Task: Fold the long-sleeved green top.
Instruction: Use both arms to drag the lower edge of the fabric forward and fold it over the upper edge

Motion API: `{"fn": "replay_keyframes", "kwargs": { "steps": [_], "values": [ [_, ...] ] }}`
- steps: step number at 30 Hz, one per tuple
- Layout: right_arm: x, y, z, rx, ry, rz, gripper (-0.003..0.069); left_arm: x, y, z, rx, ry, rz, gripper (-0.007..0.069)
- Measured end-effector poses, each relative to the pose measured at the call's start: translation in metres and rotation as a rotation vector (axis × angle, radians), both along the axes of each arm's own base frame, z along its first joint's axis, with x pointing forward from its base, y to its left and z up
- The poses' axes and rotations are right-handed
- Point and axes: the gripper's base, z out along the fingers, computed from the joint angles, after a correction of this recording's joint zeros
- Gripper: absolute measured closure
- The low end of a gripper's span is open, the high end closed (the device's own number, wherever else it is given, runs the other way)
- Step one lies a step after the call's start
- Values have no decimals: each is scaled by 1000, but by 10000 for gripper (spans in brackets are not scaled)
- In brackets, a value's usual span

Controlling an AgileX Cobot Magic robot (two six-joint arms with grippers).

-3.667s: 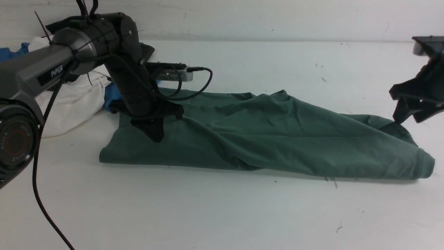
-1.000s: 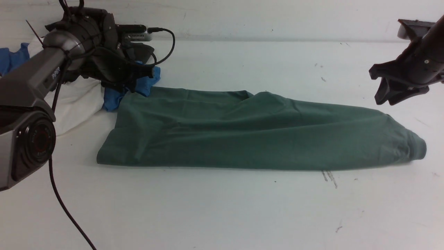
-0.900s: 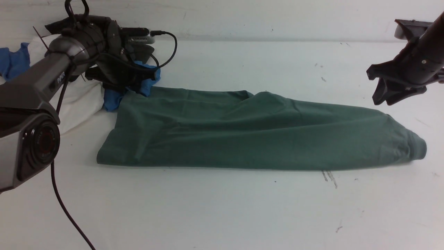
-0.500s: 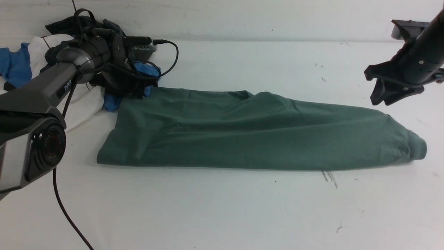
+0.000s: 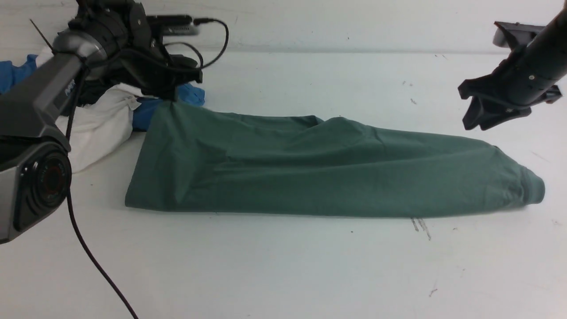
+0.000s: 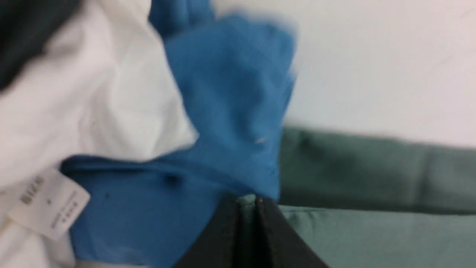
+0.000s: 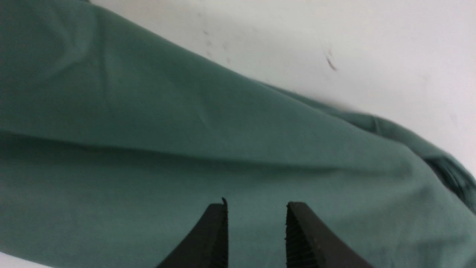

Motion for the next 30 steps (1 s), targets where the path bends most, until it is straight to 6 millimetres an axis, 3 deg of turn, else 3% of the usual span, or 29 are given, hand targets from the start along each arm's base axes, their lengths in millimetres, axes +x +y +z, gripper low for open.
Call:
{"fn": "replay_keyframes", "kwargs": {
  "steps": [2,3,4,7,10,14,17,25,30],
  "values": [
    [2,7,1,5,-28,29,445,-2,-1,11,-5,-29,-5,598],
    [4,26,4,27,-91,103,444,-4,-1,27,-12,-73,-8,598],
    [5,28,4,27,-96,106,444,-4,-1,29,-12,-79,-9,598],
    [8,65,11,58,-220,199,444,-1,-1,38,-16,-154,-5,598],
    [14,83,14,58,-330,211,444,4,3,29,-15,-162,4,598],
    [25,90,11,65,-402,189,442,9,8,11,-12,-127,15,598],
    [41,94,-2,86,-414,175,399,12,10,-7,-1,-79,16,598],
    [78,109,-44,157,-369,182,207,13,14,-9,34,-81,18,598],
    [89,120,-73,168,-301,232,179,13,14,-9,35,-81,19,598]
  ]
}}
